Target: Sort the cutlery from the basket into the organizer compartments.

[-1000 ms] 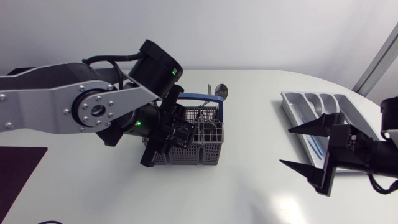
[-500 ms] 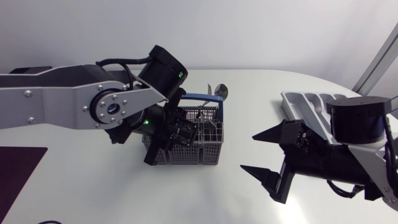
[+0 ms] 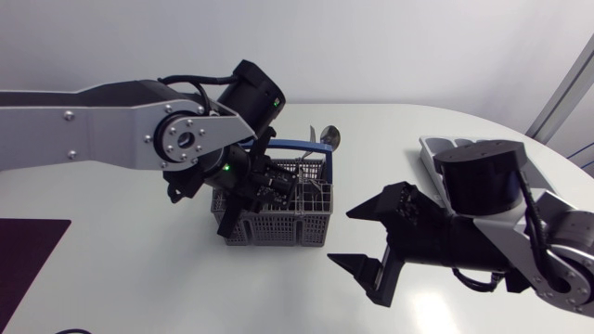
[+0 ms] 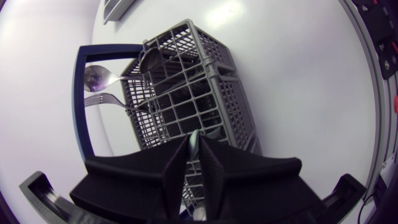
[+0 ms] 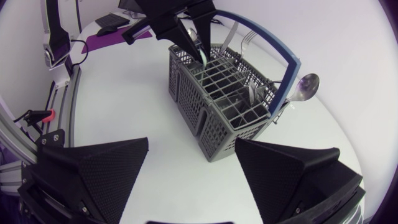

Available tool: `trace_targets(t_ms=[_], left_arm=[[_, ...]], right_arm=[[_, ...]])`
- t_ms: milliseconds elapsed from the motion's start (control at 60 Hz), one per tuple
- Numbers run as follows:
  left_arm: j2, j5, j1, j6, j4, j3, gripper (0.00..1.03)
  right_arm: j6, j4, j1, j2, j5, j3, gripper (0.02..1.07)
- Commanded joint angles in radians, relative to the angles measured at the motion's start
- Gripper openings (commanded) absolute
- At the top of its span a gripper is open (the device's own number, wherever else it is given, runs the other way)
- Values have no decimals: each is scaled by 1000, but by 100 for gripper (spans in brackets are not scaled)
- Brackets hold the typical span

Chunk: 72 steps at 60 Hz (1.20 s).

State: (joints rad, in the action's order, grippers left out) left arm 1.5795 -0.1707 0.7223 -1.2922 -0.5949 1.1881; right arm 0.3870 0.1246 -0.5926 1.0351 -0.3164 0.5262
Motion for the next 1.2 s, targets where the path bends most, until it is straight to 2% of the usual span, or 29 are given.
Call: trace_targets(t_ms=[0, 417, 717, 1183], left_arm=[[25, -13, -18, 30, -32, 30, 12], [4, -13, -21, 91, -49, 61, 10], [7, -13, -11, 137, -57, 48, 5], [-55, -12, -23, 171, -52, 48, 5]], right_arm=[[-51, -20, -21, 34, 13, 26, 102], [-62, -22, -42, 60, 20, 51, 102], [-59, -29, -46, 66, 20, 43, 102], [-54, -34, -62, 60, 20, 41, 102]])
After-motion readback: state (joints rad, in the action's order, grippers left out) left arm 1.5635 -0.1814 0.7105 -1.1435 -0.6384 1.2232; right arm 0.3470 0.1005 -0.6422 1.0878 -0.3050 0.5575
